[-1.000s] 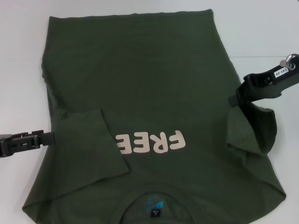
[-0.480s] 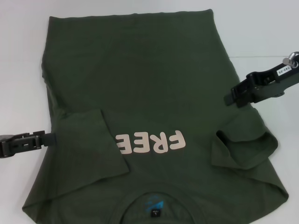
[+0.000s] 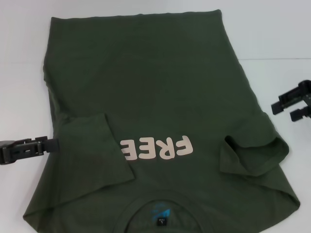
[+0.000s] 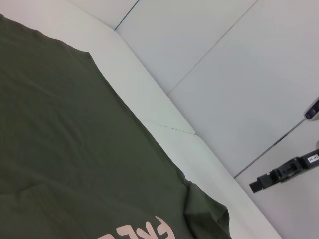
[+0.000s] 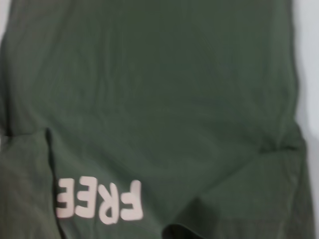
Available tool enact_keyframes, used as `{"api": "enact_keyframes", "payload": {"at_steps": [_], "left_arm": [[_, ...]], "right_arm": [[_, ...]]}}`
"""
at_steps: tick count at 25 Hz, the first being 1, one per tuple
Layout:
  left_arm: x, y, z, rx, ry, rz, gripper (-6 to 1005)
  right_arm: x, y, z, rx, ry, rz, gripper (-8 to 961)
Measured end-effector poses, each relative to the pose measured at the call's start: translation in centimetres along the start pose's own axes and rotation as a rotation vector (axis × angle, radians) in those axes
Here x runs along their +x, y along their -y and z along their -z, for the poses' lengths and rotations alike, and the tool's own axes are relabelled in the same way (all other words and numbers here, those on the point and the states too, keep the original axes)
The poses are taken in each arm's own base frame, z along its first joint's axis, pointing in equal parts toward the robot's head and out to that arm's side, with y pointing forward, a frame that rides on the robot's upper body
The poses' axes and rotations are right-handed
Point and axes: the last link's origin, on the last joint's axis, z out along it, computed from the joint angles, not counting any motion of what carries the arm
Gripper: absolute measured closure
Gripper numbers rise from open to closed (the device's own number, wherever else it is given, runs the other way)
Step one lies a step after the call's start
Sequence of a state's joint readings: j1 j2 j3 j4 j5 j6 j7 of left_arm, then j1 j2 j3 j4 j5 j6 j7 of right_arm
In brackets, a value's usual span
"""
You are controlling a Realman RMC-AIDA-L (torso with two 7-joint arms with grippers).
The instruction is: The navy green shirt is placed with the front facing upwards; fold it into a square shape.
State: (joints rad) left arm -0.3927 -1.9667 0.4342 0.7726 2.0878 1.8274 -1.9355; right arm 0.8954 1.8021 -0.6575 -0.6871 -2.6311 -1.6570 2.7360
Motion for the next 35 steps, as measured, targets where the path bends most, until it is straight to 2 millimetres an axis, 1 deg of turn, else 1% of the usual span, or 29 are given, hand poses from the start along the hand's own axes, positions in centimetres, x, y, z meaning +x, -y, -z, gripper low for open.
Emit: {"api": "enact_keyframes", "payload": {"at_steps": [3,5,8,10,15,24,35], "left_arm": [[0.0,0.0,0.0,0.0,-0.001,0.002,93],[0.0,0.0,0.0,0.0,-0.001,0.002,93],[-0.1,0.0,0.0,0.002,-0.001,0.002,93],[-0.1,0.0,0.0,0.002,-0.001,0.001,93],[-0.1,0.1,0.0,0.003,0.004,-0.001,93],[-0.1,0.1,0.0,0.003,0.006,-0.006,93],[-0.1,0.1,-0.1,0.003,0.006,-0.01,93]], "right_arm": [[0.5,0.4,-0.4,0.03,-0.033,-0.015,284],[0.7,0.7,-0.8,0.082,-0.06,-0.015,282],[0.8,1.1,-1.4,0.162,-0.082,-0.015,280],[0.7,1.0,-1.7,0.177,-0.079,-0.013,278],[0.4,0.9,-2.8,0.221,-0.062,-0.009,322],[0.3,0.6,-4.5,0.24,-0.042,0.005,425],[0.3,0.8,-6.3,0.255,-0.01,0.009,425]]}}
